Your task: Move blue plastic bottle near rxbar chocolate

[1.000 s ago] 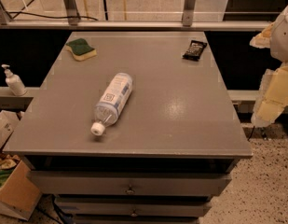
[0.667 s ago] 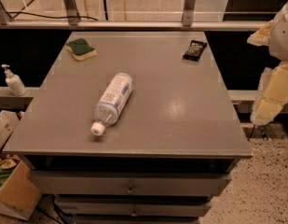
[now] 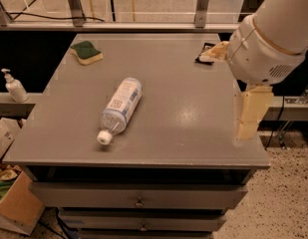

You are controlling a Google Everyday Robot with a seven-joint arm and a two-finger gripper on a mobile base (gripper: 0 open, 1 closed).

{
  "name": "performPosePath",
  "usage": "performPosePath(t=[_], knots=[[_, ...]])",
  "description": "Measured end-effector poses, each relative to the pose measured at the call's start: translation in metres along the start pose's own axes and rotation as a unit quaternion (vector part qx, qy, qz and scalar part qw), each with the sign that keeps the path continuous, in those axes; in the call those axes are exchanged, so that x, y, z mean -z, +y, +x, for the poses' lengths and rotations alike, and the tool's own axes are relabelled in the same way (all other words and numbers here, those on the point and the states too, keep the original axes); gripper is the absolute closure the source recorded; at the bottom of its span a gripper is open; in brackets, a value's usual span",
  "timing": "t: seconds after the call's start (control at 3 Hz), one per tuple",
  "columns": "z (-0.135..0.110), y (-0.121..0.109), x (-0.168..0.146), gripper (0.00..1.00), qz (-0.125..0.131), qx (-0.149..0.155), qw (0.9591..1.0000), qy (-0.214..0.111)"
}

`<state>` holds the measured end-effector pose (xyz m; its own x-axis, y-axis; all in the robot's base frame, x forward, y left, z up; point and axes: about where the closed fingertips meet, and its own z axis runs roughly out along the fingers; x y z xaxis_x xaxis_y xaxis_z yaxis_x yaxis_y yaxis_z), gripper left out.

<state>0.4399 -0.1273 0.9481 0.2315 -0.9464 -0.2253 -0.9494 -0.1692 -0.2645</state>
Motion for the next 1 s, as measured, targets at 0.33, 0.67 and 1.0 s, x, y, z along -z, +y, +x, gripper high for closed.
performPosePath(t=[0.33, 0.67, 1.0], knots=[[-0.0407, 0.0097, -0.0233, 0.00, -0.005, 0.100, 0.9940, -0.045], [-0.0457, 0.0105, -0.0224, 0.00, -0.001, 0.152, 0.9871, -0.048], [-0.0449, 0.0103, -0.0216, 0.00, 0.000, 0.152, 0.9872, -0.047]])
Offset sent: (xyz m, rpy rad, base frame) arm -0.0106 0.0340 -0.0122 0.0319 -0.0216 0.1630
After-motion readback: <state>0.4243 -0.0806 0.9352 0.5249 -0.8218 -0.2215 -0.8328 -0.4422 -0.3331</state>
